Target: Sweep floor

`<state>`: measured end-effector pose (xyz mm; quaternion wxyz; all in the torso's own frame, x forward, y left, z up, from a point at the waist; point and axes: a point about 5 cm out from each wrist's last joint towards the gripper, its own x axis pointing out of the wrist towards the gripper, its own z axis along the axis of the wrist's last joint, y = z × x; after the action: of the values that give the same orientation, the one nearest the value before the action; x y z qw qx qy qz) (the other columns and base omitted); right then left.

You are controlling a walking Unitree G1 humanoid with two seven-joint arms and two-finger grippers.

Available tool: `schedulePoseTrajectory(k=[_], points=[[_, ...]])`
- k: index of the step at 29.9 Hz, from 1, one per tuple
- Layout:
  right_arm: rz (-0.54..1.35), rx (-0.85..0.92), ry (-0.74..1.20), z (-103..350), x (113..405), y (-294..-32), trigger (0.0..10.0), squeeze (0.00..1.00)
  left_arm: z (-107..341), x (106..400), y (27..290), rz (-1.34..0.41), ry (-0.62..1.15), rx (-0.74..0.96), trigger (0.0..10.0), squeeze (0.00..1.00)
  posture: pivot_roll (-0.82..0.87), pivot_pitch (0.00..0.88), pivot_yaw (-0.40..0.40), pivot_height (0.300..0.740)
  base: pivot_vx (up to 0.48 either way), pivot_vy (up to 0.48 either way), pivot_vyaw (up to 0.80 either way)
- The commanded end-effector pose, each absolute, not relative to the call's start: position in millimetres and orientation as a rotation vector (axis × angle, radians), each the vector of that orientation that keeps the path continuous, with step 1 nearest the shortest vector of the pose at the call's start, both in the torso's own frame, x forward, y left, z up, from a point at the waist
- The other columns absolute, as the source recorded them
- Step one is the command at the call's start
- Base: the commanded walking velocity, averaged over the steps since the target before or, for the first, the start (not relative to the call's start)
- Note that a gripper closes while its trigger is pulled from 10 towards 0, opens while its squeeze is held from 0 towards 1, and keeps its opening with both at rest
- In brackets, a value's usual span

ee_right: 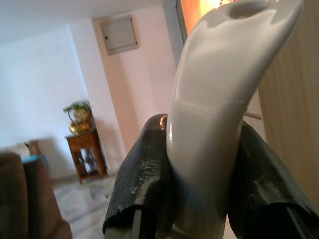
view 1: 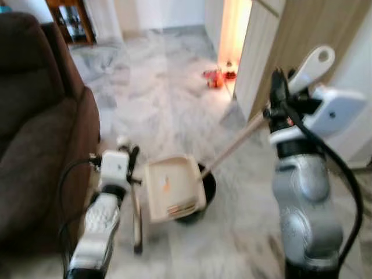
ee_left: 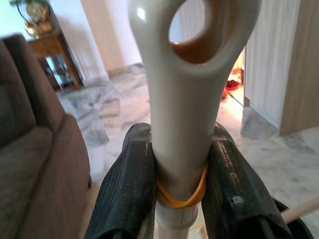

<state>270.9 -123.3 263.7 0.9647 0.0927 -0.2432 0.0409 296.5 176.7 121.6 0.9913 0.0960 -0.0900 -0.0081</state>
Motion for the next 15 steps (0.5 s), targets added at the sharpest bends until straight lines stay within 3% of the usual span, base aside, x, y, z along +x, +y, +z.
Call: schedulePoseTrajectory(k=[1, 7, 15], points=[[0.084, 0.202, -0.569, 276.7, 264.3, -125.2, 10.0, 0.00, 131.4, 297.8, 172.4, -0.023, -0.235, 0.190, 10.0, 0.00, 0.07, 0.079, 0.054, 0.740, 0.360, 0.000, 0.00], [0.088, 0.205, -0.572, 277.7, 264.5, -123.9, 10.0, 0.00, 132.0, 297.6, 173.1, -0.013, -0.241, 0.185, 10.0, 0.00, 0.07, 0.080, 0.053, 0.740, 0.292, 0.000, 0.00], [0.093, 0.212, -0.572, 278.0, 264.5, -122.8, 10.0, 0.00, 133.1, 297.2, 173.4, -0.010, -0.251, 0.181, 10.0, 0.00, 0.07, 0.085, 0.053, 0.740, 0.000, 0.000, 0.00]])
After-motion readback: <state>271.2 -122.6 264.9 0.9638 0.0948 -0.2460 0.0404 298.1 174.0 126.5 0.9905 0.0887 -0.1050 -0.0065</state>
